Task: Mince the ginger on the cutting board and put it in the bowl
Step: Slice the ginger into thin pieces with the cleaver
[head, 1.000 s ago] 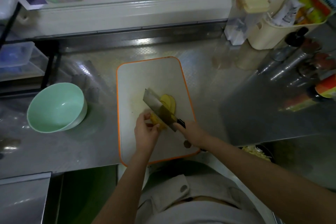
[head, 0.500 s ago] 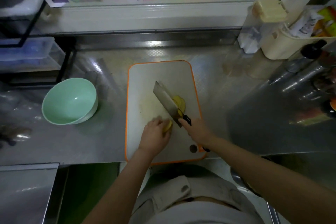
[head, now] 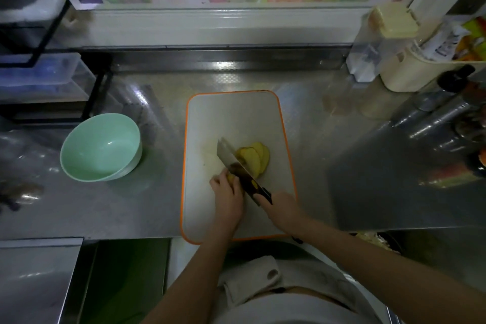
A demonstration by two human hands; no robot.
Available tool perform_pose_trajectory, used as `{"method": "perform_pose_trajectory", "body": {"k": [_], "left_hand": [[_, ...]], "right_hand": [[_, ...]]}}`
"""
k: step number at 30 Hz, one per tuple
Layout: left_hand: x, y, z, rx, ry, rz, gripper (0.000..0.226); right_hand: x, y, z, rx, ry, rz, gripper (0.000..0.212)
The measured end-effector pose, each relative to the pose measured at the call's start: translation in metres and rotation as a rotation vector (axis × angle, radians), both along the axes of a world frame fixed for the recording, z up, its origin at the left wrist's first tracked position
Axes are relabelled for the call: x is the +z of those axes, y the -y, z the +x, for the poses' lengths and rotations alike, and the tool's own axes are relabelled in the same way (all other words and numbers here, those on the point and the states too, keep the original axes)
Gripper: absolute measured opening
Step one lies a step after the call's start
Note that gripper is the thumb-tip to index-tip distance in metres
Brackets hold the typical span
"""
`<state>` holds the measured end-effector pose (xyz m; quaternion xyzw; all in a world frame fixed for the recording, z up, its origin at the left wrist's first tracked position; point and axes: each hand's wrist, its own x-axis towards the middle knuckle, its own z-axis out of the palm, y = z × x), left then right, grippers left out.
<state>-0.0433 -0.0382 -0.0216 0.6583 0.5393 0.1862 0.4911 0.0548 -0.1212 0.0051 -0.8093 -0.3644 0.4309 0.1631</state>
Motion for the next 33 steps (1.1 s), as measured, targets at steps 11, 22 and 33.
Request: {"method": "perform_pose_trajectory", "body": {"k": [11, 22, 33], "left_hand": [[0.005, -0.030, 0.002, 0.112, 0.019, 0.086, 0.042], [-0.006, -0.012, 0.008, 0.149, 0.057, -0.033, 0.039], [-0.003, -0.039, 0.007, 0.085, 0.054, 0.080, 0.038]], "right_hand": [[0.013, -0.019, -0.005, -0.045, -0.128, 0.090, 0.039], [0.018, -0.014, -0.004, 0.031, -0.012, 0.054, 0.034], [0.018, -0.035, 0.002, -0.011, -0.077, 0.084, 0.037]]}}
